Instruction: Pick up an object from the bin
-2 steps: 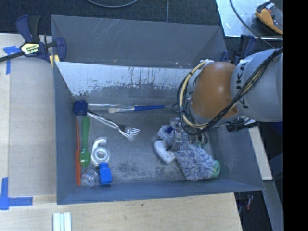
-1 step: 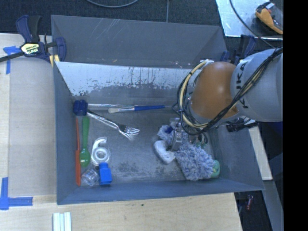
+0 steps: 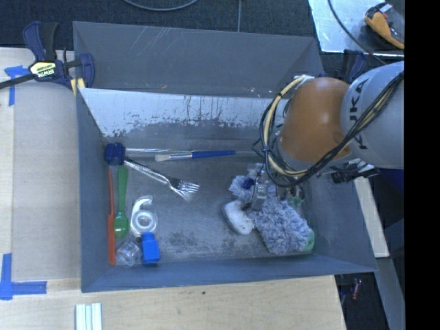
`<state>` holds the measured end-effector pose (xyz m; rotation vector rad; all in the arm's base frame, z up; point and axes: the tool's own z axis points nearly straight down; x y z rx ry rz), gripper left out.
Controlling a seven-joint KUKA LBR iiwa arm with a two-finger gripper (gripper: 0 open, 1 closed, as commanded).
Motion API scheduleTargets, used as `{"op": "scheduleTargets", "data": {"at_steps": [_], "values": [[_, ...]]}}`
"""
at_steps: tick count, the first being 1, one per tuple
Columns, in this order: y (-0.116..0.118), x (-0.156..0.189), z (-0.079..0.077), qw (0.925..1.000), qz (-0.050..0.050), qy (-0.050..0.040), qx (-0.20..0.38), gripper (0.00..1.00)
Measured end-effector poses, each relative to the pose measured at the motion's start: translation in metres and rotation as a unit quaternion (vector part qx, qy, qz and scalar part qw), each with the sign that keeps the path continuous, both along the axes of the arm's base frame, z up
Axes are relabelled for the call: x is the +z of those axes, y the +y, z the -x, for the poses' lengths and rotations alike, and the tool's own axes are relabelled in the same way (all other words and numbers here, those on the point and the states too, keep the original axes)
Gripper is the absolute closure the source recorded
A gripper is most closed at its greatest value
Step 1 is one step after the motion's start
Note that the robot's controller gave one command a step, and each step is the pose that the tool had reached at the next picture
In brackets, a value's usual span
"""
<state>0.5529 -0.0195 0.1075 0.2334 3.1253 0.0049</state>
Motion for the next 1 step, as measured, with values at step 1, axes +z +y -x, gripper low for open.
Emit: {"op": "scheduleTargets", "data": {"at_steps": [1], "values": [[-0.0004,0.0425,-0.0008,1.0000,0.000,-0.0017,0.000,1.00]]}}
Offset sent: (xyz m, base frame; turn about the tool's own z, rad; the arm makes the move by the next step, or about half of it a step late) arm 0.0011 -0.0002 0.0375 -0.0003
